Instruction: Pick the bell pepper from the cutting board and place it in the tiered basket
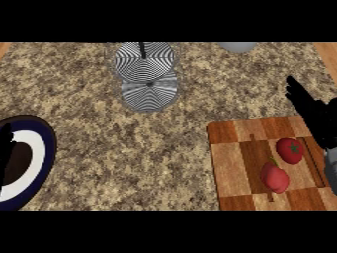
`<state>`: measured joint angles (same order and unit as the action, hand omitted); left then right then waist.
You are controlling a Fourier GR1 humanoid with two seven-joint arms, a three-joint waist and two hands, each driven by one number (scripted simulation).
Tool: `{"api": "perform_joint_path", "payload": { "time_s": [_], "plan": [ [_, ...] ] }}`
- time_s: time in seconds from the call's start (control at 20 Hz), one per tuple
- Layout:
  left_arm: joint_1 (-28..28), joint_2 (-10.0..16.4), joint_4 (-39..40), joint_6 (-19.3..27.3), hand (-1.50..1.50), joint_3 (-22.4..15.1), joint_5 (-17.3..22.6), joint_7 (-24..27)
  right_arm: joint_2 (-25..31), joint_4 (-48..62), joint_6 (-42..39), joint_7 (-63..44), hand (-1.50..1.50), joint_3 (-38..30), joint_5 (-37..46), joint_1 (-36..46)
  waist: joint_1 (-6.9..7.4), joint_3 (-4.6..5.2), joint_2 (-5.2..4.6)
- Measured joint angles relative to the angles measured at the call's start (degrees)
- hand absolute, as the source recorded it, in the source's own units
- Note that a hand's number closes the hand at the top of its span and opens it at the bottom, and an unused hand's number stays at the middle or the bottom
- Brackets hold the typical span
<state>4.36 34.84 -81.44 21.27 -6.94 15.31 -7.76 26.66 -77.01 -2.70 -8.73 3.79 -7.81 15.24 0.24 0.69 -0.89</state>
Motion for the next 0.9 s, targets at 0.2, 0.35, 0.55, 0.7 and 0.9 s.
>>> {"api": "perform_joint_path", "payload": {
  "time_s": [0.2, 0.35, 0.55, 0.7, 0.9],
  "plan": [
    [0.7, -2.6, -0.4, 0.2, 0.0, -1.1, 0.1, 0.7, 1.9, -4.6, 11.3, 0.2, 1.5, -2.7, 7.7, -1.0, -1.98, -0.24, 1.26],
    [1.7, -4.5, -0.7, 0.7, 0.0, -1.7, 0.4, 1.6, 5.9, -6.1, 21.2, -0.5, -1.5, -8.0, 14.4, -2.1, -5.97, 0.22, 2.51],
    [3.1, -7.1, -0.9, 1.4, 0.0, -2.3, 1.2, 2.2, 5.0, -7.5, 37.2, -2.4, -1.5, -17.9, 18.2, -4.5, -10.61, -0.06, 3.75],
    [3.6, -9.3, -1.2, 2.0, 0.0, -3.1, 1.4, 3.3, 0.7, -12.4, 47.5, -1.2, -1.5, -21.0, 21.3, -7.9, -11.04, -0.19, 3.72],
    [4.4, -11.7, -1.3, 2.4, 0.0, -4.7, 0.6, 5.6, -7.1, -21.0, 56.0, -0.2, -1.5, -19.1, 26.8, -15.6, -9.5, -0.17, 3.1]
  ]
}}
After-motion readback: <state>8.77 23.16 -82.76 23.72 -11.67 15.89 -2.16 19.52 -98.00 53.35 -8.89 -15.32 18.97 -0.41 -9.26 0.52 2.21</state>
